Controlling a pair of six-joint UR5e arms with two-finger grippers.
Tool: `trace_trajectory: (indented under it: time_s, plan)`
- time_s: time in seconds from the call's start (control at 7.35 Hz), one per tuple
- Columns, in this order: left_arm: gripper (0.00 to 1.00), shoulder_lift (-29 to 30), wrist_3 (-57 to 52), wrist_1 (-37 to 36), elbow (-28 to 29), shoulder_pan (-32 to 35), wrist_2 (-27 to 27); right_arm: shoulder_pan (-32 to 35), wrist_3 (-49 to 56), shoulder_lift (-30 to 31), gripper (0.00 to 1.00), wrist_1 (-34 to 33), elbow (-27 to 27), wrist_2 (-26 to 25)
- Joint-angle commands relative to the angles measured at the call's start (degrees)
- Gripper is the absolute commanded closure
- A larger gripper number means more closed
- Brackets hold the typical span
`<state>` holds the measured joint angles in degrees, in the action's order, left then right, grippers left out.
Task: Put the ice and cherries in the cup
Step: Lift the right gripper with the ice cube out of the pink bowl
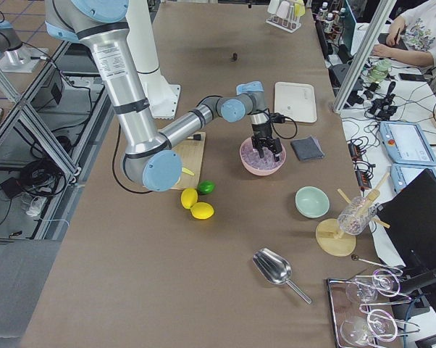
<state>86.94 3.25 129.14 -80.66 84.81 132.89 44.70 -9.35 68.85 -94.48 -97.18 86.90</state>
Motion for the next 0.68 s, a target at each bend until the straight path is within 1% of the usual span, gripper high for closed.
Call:
trace_trajectory:
  time_s: [0.0,0.41,0.54]
  plan:
    - [0.02,0.16,0.0,0.93,0.33,0.0,0.0,-0.48,-0.06,1.9,0.03,0.17,0.33,-0.42]
    - [0.02,0.16,0.0,1.02,0.33,0.0,0.0,-1.54,-0.49,1.73,0.03,0.17,0.42,-0.51]
    - [0.02,0.08,0.0,1.02,0.42,-0.09,0.0,-2.15,-1.8,1.64,0.19,0.17,0.59,-0.68]
